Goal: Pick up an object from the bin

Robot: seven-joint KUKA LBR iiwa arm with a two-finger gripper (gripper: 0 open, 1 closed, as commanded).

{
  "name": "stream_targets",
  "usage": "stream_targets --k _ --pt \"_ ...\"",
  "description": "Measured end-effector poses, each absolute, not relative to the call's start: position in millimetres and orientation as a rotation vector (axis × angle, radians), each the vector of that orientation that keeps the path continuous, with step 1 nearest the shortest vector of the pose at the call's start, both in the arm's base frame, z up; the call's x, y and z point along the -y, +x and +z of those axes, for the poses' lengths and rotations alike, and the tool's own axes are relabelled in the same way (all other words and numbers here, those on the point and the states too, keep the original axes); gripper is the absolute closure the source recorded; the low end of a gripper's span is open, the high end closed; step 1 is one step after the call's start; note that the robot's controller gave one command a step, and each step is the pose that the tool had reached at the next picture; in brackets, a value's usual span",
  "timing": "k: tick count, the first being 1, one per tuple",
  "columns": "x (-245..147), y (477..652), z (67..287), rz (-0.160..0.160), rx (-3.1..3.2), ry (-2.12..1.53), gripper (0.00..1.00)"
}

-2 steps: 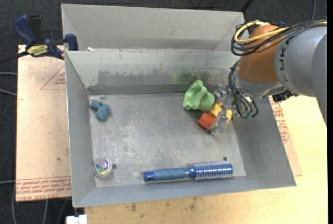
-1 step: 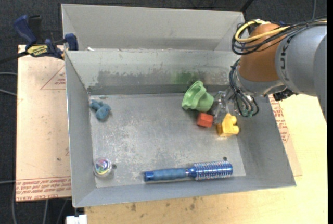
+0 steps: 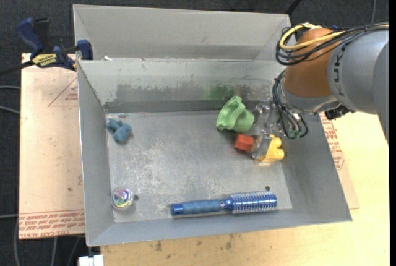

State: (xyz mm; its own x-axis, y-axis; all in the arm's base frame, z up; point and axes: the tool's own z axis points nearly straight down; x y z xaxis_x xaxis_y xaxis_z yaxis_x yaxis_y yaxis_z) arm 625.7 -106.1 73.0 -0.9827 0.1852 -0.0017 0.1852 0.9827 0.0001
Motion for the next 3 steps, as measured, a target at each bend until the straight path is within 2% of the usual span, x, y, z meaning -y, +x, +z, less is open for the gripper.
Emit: stream_targets --k 1,2,3 --pt "95.3 593.9 69.9 0.001 -3.141 0.004 0.0" --pt "90.4 607.0 70.1 0.0 -3.133 -0.167 0.0" --pt "76.2 610.8 70.4 0.001 -3.11 -0.415 0.0"
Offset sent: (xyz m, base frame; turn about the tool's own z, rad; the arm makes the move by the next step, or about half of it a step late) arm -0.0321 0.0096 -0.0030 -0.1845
